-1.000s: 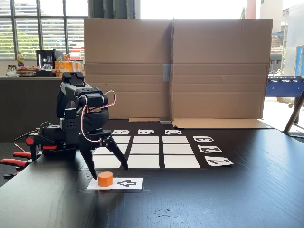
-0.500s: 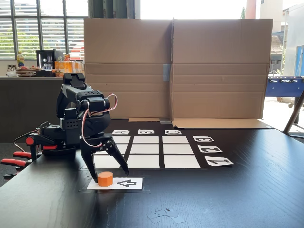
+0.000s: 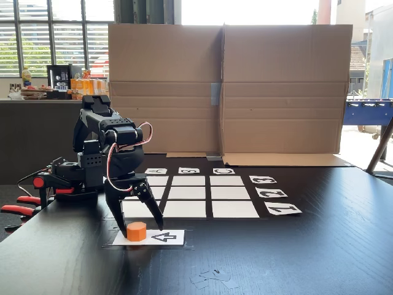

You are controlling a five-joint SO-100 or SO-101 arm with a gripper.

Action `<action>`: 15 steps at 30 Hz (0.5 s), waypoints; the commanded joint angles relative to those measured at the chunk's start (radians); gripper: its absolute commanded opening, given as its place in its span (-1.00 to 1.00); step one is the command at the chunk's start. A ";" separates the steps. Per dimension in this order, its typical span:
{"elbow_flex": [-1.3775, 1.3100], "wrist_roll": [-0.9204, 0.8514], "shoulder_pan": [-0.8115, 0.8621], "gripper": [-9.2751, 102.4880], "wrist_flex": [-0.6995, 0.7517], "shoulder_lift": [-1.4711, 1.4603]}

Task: Pick up the round, orange token and place it in the grid on square A1.

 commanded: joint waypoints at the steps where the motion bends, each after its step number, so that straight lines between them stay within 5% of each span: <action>1: -0.028 0.008 -0.011 -0.41 0.008 0.005; 15: -0.034 0.005 -0.015 -0.60 0.014 -0.008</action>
